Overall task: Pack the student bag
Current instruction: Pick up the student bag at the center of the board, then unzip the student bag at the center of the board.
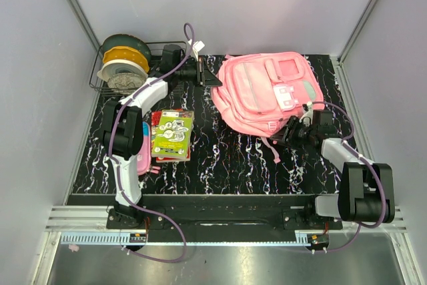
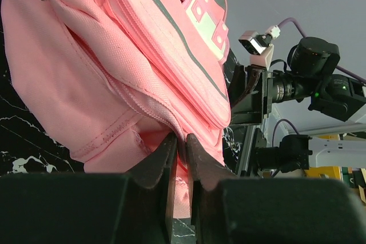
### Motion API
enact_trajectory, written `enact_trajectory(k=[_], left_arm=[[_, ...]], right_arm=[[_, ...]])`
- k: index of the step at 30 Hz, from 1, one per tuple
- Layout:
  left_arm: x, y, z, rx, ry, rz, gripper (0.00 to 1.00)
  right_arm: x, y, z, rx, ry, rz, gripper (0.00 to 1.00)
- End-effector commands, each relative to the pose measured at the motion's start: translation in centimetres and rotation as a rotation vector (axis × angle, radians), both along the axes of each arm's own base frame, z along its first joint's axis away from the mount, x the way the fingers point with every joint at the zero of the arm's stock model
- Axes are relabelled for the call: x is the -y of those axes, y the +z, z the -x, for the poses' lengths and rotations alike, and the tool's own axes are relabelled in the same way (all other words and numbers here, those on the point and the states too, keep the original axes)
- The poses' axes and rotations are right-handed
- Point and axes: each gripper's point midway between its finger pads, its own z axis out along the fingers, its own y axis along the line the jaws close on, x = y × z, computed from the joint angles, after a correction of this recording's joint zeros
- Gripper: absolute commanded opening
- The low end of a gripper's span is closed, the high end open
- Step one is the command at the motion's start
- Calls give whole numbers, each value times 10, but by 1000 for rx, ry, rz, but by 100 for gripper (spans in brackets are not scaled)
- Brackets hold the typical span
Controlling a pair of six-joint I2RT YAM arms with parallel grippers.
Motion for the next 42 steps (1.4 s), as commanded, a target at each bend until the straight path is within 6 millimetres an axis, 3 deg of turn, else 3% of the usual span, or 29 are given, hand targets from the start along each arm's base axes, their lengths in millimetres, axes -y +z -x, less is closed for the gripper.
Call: enact_trajectory(k=[1,3,9,10,12,15,19,22,23,24,25,27,32,35,36,39,42], left_arm=[[7,58,14,166,-72,92,15],[6,58,15,167,-74,94,15],[6,56,18,159,-75,98,15],[6,57,18,162,-77,98,15],[5,53,19,152,-76,96,15],[5,48,22,145,-71,96,15],[3,43,26,148,-57,96,15],[2,41,28,148,-54,101,15],[2,38,28,142,-49,100,15],[1,38,28,140,-46,101,15],[2,39,29,144,-49,105,15],[3,40,31,142,-54,109,15],[3,44,36,152,-57,116,15],[3,49,39,160,-60,118,15],[3,48,38,161,-59,117,15],[3,50,38,160,-61,120,15],[3,49,37,159,-60,120,15]], right_arm=[[5,-2,-3,11,-43,46,53],[8,-3,-6,26,-70,60,52],[7,1,-8,62,-89,51,23],[7,3,-9,71,-89,49,22],[3,11,-8,91,-69,29,8],[-6,27,-8,138,-33,-27,0],[-12,39,-3,149,-23,-74,0],[-12,36,2,119,-19,-62,0],[-10,33,3,93,-25,-49,5],[-8,30,3,79,-32,-37,16],[-6,27,3,70,-32,-24,19],[-1,19,2,44,-50,11,39],[10,11,-2,29,-81,84,49],[12,10,-3,33,-93,121,46],[13,9,-3,35,-88,136,38],[14,7,-2,33,-77,147,33],[14,6,-1,32,-79,149,18]])
